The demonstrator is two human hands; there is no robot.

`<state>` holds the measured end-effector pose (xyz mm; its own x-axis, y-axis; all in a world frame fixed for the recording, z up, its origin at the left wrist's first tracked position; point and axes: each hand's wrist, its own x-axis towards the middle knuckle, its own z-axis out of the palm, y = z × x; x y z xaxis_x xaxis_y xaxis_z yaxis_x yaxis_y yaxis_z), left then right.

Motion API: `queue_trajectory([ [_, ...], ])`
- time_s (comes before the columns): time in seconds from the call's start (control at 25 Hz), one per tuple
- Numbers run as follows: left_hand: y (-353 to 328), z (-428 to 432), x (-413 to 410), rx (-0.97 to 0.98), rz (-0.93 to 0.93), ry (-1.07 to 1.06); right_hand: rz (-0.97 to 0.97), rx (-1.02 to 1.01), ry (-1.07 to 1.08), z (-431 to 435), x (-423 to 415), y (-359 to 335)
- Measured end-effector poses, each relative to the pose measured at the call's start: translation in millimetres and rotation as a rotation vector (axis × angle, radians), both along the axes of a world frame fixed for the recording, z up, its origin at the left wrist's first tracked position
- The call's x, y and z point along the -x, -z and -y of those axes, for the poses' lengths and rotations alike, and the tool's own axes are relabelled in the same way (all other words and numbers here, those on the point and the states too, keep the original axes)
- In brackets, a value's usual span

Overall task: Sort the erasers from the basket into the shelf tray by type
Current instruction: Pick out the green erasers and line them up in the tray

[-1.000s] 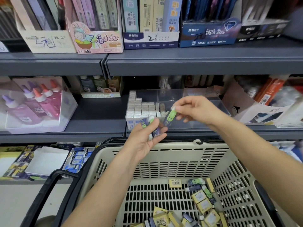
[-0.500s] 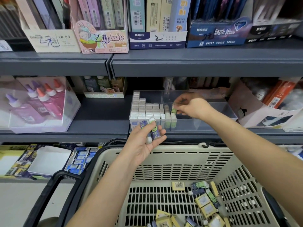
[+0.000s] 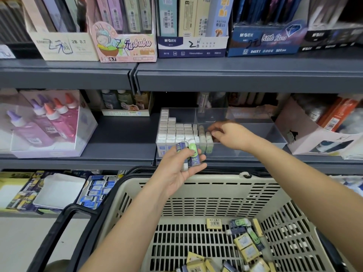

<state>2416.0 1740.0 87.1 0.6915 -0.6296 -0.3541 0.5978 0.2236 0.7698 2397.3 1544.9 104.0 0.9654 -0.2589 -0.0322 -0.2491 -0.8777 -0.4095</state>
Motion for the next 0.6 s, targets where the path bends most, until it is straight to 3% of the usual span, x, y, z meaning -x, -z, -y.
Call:
queue_trajectory([
  [0.08, -1.7, 0.7, 0.8, -0.012, 0.042, 0.021, 0.189, 0.051, -0.011, -7.3, 11.6, -7.6],
  [0.16, -3.9, 1.3, 1.9, -0.013, 0.075, 0.057, 0.289, -0.073, -0.064, -18.4, 24.0, -12.5],
  [0.32, -6.6, 6.4, 6.7, -0.071, 0.176, 0.073, 0.187, -0.419, -0.113, -33.3, 37.7, -10.3],
  [0.44, -6.9, 9.6, 8.6, -0.145, 0.273, 0.084, 0.228, -0.561, -0.058, -32.1, 38.2, -13.6],
  [0.6, -8.0, 11.8, 8.0, -0.157, 0.291, 0.14, 0.112, -0.656, -0.059, -27.1, 37.3, -21.3],
])
